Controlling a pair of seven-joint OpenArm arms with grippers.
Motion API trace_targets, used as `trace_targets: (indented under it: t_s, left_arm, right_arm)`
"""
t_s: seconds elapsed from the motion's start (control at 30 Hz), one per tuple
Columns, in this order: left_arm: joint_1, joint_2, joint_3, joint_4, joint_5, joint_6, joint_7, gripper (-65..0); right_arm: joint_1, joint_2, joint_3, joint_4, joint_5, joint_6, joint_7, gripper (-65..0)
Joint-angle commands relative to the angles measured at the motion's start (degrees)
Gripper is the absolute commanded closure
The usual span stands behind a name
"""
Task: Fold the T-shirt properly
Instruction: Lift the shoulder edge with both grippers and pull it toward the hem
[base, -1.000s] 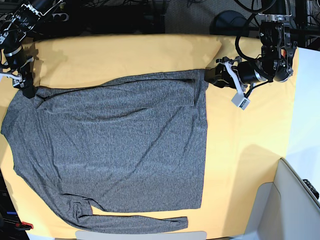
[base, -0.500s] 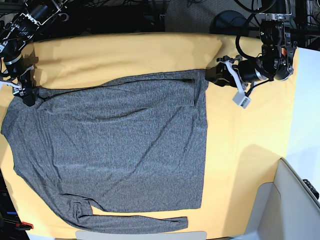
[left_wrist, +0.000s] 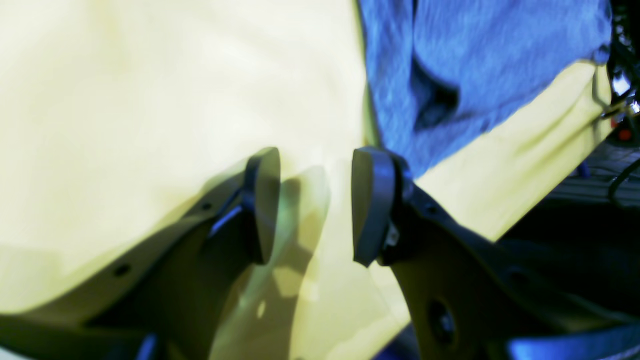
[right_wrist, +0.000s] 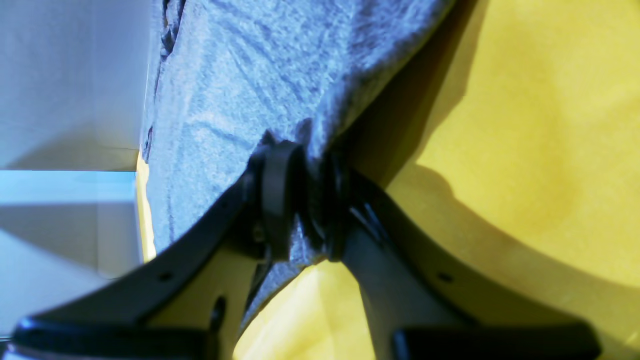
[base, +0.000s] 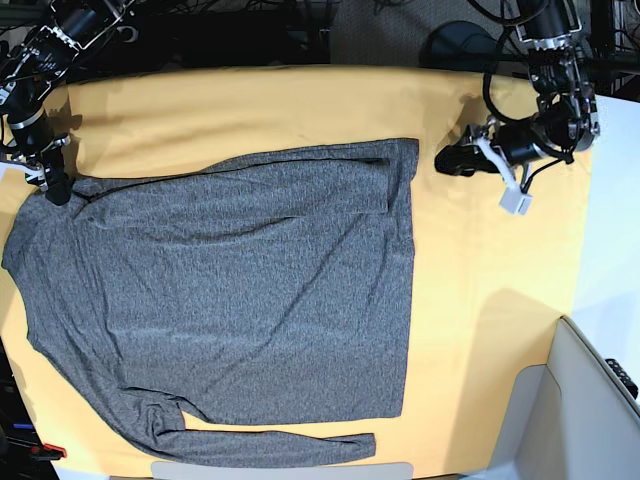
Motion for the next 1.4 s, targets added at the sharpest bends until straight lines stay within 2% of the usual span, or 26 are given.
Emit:
trace_targets:
  t_s: [0.0,0.27,0.43,0.6,0.77,0.87,0.97,1.07,1.17,1.37]
  left_arm:
    - [0.23,0.3,0.37,0.35,1.18,0.1,1.85,-23.6]
    - [-1.0,4.6,0.45,0.61,1.09,0.1,6.16,-23.6]
    - [-1.26,6.71,0.8,0.61,1.09,0.19,6.37,-23.6]
    - [-1.35,6.63,4.41,0.61,1.09,0.36,6.16,-23.4]
    - [-1.44,6.71,4.32,0.61,1.09,0.27,5.89,-23.0]
    - [-1.44,6.63,4.23,0.61,1.18,0.19,5.8,-14.5]
    - [-1.44,6.63,4.41,0.61,1.35,0.36,5.72,0.0]
    - [-1.44,6.45,4.5,0.61,1.35,0.27,5.01,-0.7]
    - [-1.44,6.45,4.5,0.7,1.35,0.19,5.01,-0.4]
    - [-1.17,6.36,4.5,5.62,1.27,0.19,5.19,-0.4]
  right_arm:
    - [-0.11,-0.11,-0.33,-0.54,-0.01,-0.97,-1.37,-9.7]
    - [-0.11,-0.11,-0.33,-0.54,-0.01,-0.97,-1.37,-9.7]
    - [-0.11,-0.37,-0.33,-0.54,-0.01,-0.97,-1.45,-9.7]
    - [-0.81,-0.46,-0.33,-0.54,-0.01,-0.97,-1.45,-9.7]
    - [-1.34,-0.37,-0.42,-0.54,-0.01,-0.97,-1.45,-9.7]
    - [-2.57,-0.19,-1.3,-0.18,-0.01,-0.97,-1.45,-9.6]
    - [-3.54,0.25,-3.76,-0.1,-0.01,-0.97,-1.28,-9.6]
    - [-4.15,0.33,-5.08,-0.1,-0.1,-0.97,-1.28,-7.9]
    - [-4.24,0.33,-6.04,-0.01,-3.26,-0.97,-1.28,0.0]
    - [-4.15,0.33,-6.31,0.43,-8.54,-0.62,-1.28,0.0]
